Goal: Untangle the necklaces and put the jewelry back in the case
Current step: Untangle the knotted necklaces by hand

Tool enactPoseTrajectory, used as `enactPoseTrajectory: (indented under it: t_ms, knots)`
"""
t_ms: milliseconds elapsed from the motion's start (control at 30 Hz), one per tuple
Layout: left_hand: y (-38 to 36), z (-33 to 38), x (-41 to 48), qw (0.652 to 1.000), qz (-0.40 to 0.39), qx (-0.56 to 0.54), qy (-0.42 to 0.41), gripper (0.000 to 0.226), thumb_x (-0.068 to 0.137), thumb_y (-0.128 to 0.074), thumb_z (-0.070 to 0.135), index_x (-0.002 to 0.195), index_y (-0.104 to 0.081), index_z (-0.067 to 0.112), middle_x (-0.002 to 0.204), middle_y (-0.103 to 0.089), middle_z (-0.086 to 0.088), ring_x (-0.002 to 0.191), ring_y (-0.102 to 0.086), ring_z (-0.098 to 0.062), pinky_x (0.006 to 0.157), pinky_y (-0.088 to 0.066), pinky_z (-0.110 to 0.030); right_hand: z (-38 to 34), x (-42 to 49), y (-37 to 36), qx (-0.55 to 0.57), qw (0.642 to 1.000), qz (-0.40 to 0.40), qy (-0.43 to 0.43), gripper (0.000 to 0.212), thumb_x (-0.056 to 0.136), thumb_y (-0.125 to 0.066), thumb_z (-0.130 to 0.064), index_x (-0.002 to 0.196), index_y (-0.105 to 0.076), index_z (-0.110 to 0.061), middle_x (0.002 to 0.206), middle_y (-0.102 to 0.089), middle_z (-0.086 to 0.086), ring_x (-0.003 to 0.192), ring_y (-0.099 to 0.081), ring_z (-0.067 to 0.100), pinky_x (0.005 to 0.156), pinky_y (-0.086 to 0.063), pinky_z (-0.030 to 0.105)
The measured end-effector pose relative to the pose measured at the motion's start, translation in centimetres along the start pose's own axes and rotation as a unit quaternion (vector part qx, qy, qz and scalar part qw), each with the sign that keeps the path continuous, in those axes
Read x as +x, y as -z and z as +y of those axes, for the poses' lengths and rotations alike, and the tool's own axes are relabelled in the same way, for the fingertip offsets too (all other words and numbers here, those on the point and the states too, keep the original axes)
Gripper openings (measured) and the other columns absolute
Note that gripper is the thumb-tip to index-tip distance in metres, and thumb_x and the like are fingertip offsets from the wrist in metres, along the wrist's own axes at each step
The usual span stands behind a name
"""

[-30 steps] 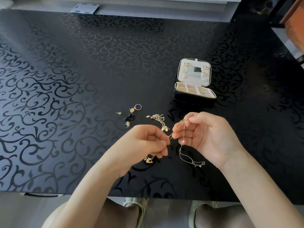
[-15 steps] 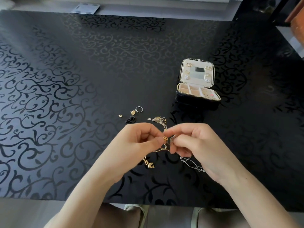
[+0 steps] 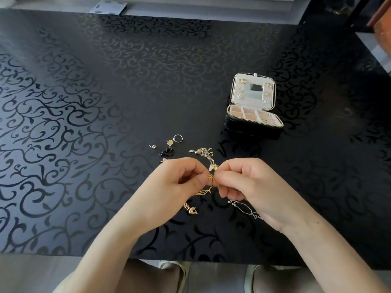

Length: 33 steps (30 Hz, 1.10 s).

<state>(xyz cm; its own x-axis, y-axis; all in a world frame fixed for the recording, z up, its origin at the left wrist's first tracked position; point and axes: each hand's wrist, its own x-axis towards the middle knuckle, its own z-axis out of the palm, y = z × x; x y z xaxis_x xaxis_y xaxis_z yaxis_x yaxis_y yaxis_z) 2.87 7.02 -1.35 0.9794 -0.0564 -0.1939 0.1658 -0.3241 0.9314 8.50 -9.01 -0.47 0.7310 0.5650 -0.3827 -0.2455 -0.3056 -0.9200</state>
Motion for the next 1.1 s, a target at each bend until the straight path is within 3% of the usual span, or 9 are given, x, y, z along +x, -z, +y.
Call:
enactPoseTrajectory:
  t_ms: [133,233,300,433,567,733,833,1100]
  knots:
    - [-0.1,0.1,-0.1,1.0,-0.014,-0.012,0.0,0.016,0.082,-0.052,0.035,0.081,-0.065,0.028,0.072,-0.062,-0.01,0.067,-0.052,-0.028,0.071,-0.047,-0.048,0.1,-0.1,0.4,0.012,1.0,-0.02,0.009,0.021,0.078,-0.056,-0.024,0.061,-0.069,-0.022,0.056,-0.054,-0.001,0.056,-0.042,0.008,0.055,-0.034,0.019]
    - [-0.3,0.2,0.0,0.999,-0.004,-0.043,0.002,0.013,0.079,-0.056,0.035,0.077,-0.066,0.028,0.072,-0.065,-0.006,0.076,-0.059,-0.031,0.07,-0.047,-0.038,0.5,-0.1,0.8,0.008,0.999,-0.031,0.023,0.019,0.078,-0.055,-0.028,0.065,-0.067,-0.02,0.059,-0.056,-0.001,0.059,-0.044,0.01,0.056,-0.037,0.018]
    - [-0.3,0.3,0.1,0.998,0.006,-0.056,0.005,0.012,0.077,-0.057,0.033,0.072,-0.066,0.027,0.067,-0.063,-0.001,0.073,-0.058,-0.026,0.069,-0.045,-0.031,0.6,-0.2,1.0,-0.007,0.999,-0.037,0.031,0.02,0.079,-0.055,-0.029,0.07,-0.067,-0.016,0.061,-0.057,-0.001,0.063,-0.045,0.014,0.058,-0.039,0.018]
    - [-0.4,0.6,0.0,0.995,0.046,-0.085,0.023,0.016,0.084,-0.064,0.027,0.071,-0.068,0.019,0.063,-0.058,-0.009,0.062,-0.048,-0.013,0.064,-0.04,-0.027,0.3,-0.3,1.2,-0.034,0.998,-0.048,0.035,0.018,0.079,-0.055,-0.028,0.074,-0.067,-0.016,0.063,-0.059,-0.002,0.064,-0.047,0.011,0.062,-0.04,0.021]
    - [-0.7,0.7,0.1,0.992,0.086,-0.088,0.039,0.015,0.084,-0.063,0.021,0.07,-0.068,0.016,0.053,-0.052,0.008,0.056,-0.044,-0.008,0.058,-0.037,-0.02,0.0,-0.5,1.0,-0.054,0.997,-0.036,0.036,0.02,0.086,-0.055,-0.025,0.071,-0.063,-0.015,0.062,-0.056,-0.004,0.06,-0.043,0.008,0.065,-0.037,0.029]
    - [-0.8,0.6,0.2,0.995,0.09,-0.053,0.008,0.016,0.085,-0.062,0.016,0.07,-0.067,0.016,0.057,-0.052,0.003,0.056,-0.041,-0.009,0.054,-0.034,-0.018,0.0,-0.4,0.8,-0.071,0.996,-0.011,0.044,0.02,0.089,-0.055,-0.017,0.071,-0.063,-0.017,0.063,-0.056,-0.004,0.064,-0.043,0.018,0.065,-0.037,0.036]
    - [-0.9,0.6,0.1,0.997,0.077,-0.009,-0.021,0.019,0.086,-0.061,0.013,0.068,-0.064,0.015,0.052,-0.05,0.01,0.051,-0.04,-0.006,0.052,-0.033,-0.014,0.1,-0.3,0.7,-0.083,0.996,0.0,0.042,0.018,0.087,-0.054,-0.017,0.072,-0.062,-0.016,0.062,-0.055,-0.005,0.061,-0.042,0.014,0.062,-0.038,0.032]
    - [-0.8,0.4,0.2,0.996,0.053,0.062,-0.04,0.022,0.084,-0.061,0.004,0.066,-0.062,0.016,0.054,-0.053,0.01,0.049,-0.042,-0.005,0.051,-0.034,-0.013,0.3,-0.2,0.4,-0.11,0.993,0.015,0.041,0.018,0.086,-0.054,-0.018,0.07,-0.062,-0.017,0.058,-0.05,-0.009,0.055,-0.039,0.007,0.057,-0.035,0.021]
